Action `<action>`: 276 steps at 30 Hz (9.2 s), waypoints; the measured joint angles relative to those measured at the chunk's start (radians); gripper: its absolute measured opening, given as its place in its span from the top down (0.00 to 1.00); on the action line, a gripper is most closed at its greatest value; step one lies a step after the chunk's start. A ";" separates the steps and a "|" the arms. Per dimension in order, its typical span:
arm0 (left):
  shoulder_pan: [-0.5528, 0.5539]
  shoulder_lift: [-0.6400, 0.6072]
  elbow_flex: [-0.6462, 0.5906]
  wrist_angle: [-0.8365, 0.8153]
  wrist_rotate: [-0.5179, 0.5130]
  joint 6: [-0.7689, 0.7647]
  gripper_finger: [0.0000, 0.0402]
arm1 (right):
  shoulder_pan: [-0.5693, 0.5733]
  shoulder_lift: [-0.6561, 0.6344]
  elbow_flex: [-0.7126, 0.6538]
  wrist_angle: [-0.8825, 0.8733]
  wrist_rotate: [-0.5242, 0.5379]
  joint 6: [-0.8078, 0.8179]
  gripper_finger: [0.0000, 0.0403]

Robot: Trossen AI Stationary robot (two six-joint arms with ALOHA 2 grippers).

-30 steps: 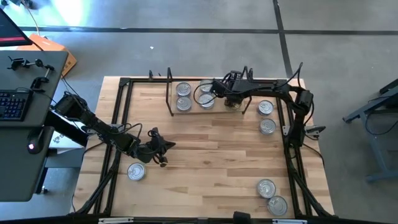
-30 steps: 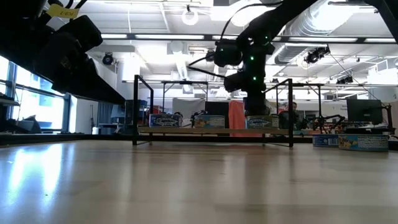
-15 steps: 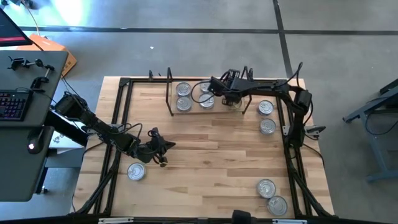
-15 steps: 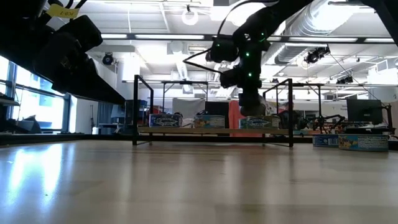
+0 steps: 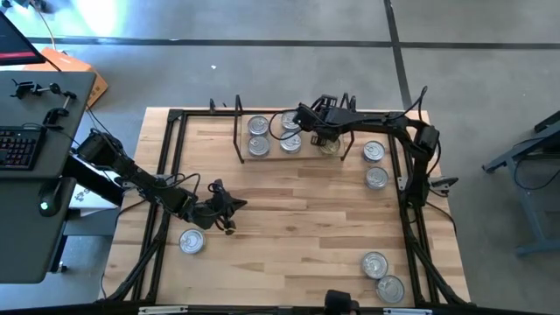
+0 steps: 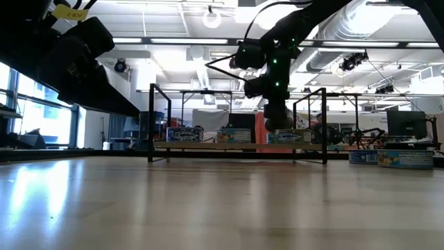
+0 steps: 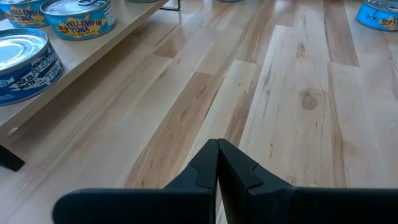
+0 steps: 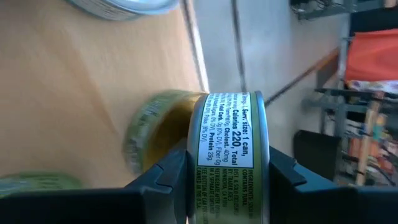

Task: Stack canned seafood by type on shelf
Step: Stack the light green tuna can on top of the light green tuna can on the shelf, then stack the light blue tuna can on top of the light blue tuna can on the shelf

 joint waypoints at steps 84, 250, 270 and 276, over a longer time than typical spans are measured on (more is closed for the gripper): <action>0.006 0.000 0.000 0.191 0.000 -0.071 1.00 | 1.160 -0.607 -0.594 -0.382 -0.268 1.758 0.45; 0.330 0.784 0.863 -0.145 0.792 1.187 0.71 | 1.239 -0.187 -0.380 0.358 0.004 0.861 0.45; 0.319 0.702 0.856 -0.193 0.794 0.898 1.00 | 1.219 -0.066 -0.385 0.341 0.189 0.809 0.45; 0.319 0.686 0.857 -0.196 0.797 0.822 1.00 | 1.177 -0.047 -0.385 0.350 0.204 0.638 0.45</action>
